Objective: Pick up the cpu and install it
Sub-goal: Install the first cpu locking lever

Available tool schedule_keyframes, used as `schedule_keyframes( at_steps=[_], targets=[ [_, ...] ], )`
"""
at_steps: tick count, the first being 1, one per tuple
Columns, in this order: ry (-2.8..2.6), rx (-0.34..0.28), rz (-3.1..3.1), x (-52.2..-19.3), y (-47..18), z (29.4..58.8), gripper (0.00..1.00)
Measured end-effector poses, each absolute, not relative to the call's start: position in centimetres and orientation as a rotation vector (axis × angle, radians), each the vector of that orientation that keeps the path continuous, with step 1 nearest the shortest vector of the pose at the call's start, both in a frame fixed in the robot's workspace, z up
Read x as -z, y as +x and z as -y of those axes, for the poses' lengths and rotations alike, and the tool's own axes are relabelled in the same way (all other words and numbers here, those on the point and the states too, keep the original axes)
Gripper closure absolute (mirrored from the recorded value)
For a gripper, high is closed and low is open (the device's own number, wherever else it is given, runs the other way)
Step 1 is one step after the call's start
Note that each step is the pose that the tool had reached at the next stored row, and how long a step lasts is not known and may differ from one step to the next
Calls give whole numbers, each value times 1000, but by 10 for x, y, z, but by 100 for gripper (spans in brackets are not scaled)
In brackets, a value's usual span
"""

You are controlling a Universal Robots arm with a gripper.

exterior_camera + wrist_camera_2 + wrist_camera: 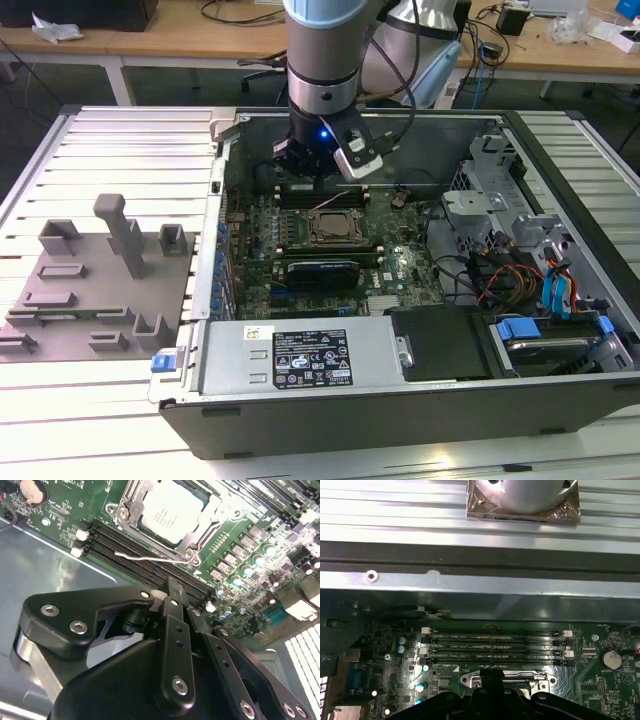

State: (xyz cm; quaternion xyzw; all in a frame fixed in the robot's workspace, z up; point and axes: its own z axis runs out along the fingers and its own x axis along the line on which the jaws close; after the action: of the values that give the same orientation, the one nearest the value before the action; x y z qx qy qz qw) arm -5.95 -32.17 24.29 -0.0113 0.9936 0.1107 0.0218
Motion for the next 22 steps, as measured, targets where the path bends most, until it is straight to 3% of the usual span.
schedule_keyframes(
  at_steps=[22],
  targets=[
    [-31,-321,-3079,-223,-38,315,89]
  ],
)
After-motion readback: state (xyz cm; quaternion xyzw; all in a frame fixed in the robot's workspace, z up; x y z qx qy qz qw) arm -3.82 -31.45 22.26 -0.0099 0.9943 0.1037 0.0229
